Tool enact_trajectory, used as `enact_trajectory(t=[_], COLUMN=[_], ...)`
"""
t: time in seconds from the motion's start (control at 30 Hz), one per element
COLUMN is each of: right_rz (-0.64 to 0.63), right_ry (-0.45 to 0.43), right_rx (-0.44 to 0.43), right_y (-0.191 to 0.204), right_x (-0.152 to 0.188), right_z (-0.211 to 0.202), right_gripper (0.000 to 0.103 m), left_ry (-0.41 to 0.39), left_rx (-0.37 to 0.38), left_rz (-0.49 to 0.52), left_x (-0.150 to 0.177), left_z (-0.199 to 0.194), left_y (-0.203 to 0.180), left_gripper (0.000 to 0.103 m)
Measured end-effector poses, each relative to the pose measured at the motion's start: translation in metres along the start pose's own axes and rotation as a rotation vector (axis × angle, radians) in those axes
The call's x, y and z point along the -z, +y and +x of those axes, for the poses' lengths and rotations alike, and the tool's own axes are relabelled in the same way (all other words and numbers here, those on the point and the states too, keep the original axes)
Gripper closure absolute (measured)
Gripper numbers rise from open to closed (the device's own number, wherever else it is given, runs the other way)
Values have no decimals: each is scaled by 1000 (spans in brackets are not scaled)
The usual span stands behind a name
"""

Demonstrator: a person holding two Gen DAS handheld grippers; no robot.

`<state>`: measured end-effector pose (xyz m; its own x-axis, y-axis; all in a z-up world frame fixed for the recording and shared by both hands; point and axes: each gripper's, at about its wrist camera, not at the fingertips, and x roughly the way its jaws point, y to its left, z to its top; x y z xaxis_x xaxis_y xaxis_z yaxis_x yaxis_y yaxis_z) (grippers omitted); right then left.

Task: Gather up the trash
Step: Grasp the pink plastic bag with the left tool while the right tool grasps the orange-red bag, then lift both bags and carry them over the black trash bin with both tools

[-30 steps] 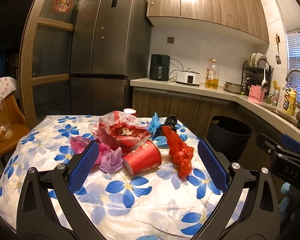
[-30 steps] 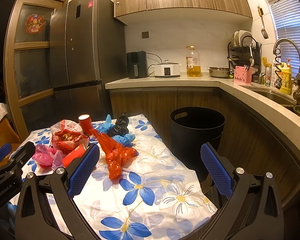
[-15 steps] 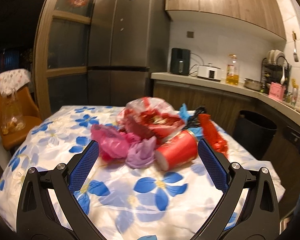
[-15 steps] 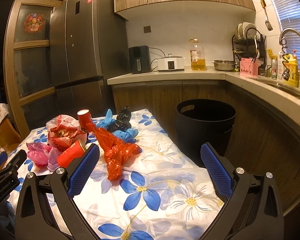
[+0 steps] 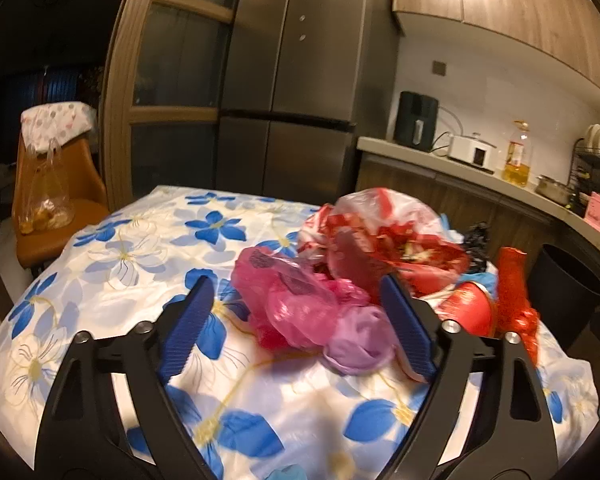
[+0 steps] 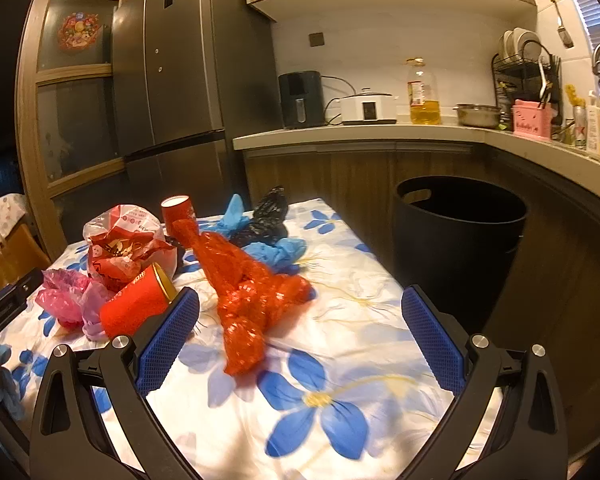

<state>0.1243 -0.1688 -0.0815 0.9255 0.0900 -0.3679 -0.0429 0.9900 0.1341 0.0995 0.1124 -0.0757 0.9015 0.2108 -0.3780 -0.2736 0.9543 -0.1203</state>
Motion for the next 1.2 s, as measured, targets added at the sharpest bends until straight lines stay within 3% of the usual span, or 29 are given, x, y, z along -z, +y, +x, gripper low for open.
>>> enact_trajectory(t=[0.13,0.2,0.37,0.43,0.6,0.83,0.97,1.2], right_rz=[-19,-21,-23,-25,-22,-14,-10,9], right_ry=[3,4,29,52,113,158,149,102], right_rx=[-19,-29,-38,-47,-78,-106,-114,-125], right_y=[10,13,18,21,25,25,24,19], right_x=[3,4,8,10,14,18,17,14], right_z=[22,31,57,68,88,98,95,75], right_gripper=[9,10,15,25,35,51,57,58], left_ry=[95,140,183,184,142,60,24,-12], left_rx=[16,20,66,85,84,67,75,98], left_rz=[-8,-14,-59,-80,-72,-101,-91,-69], left_x=[0,3,7,7,5,-6,-14,-20], left_z=[28,39,49,48,31,-3,-19,-40], left_y=[2,5,13,17,17,23,18,4], left_gripper=[45,62,87,89,96,97,97,97])
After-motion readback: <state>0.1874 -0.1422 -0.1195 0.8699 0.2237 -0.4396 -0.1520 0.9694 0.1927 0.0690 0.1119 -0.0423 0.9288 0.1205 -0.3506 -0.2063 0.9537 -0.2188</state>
